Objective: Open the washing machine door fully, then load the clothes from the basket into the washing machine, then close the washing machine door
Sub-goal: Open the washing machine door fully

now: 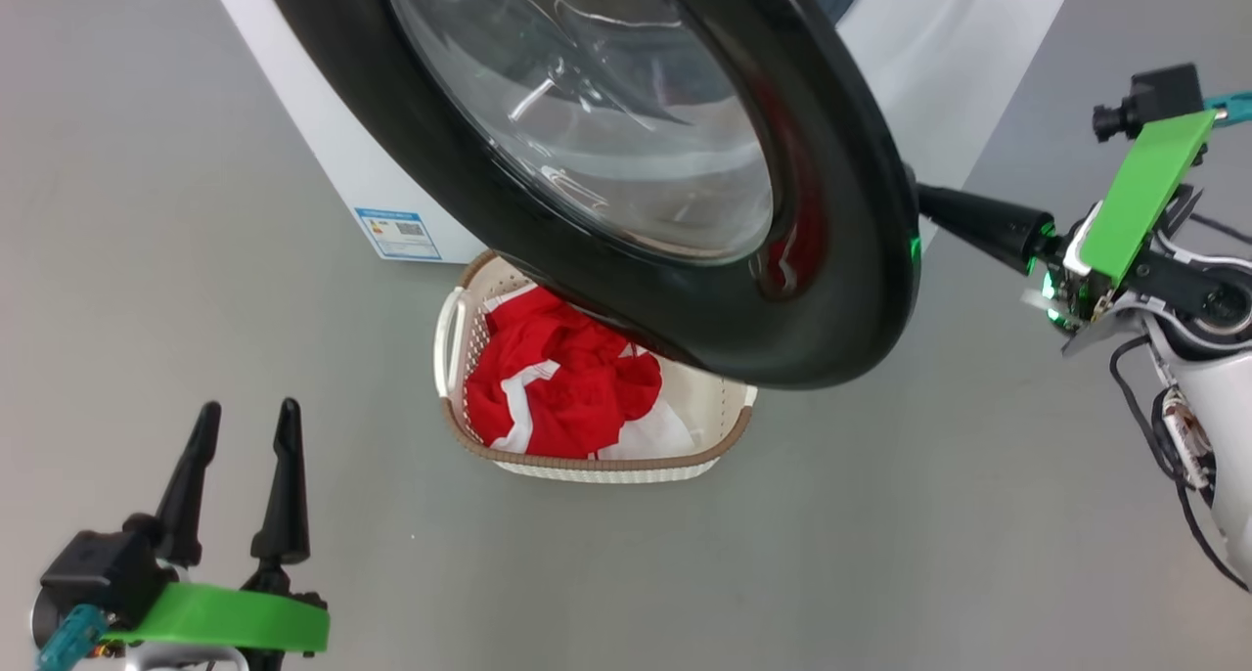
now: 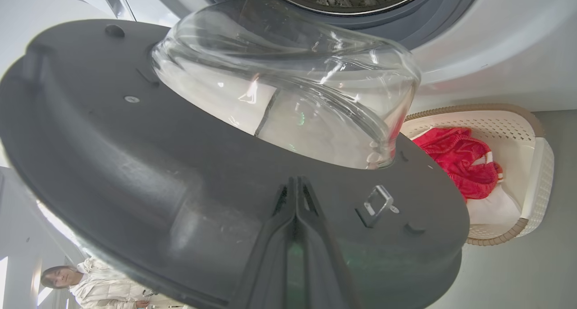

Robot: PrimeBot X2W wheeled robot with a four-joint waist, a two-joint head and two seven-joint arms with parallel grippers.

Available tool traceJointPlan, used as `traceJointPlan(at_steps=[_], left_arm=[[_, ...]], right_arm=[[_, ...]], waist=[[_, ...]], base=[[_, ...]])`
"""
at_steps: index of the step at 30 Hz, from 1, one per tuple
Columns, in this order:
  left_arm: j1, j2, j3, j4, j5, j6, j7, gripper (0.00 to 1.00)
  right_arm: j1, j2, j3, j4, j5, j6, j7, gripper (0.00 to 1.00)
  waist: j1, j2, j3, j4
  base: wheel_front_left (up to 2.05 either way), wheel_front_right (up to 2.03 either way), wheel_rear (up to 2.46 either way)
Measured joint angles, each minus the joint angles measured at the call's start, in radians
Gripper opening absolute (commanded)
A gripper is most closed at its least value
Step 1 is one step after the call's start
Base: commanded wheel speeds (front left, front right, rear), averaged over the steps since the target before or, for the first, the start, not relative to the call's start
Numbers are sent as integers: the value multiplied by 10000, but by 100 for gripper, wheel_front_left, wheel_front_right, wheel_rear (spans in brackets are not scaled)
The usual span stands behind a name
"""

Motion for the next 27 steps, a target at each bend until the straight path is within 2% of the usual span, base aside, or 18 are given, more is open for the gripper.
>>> traceJointPlan(at_steps=[12, 27], left_arm=[[408, -46, 117, 52, 13, 0, 0, 100], [549, -94, 61, 182, 31, 0, 0, 100]], right_arm=[[1476, 27, 8, -1505, 2, 0, -111, 0], [2230, 357, 410, -2044, 2, 0, -15, 0]], waist=[[0, 0, -407, 394], [0, 0, -663, 1004]], base=[[0, 0, 0], [0, 0, 0]])
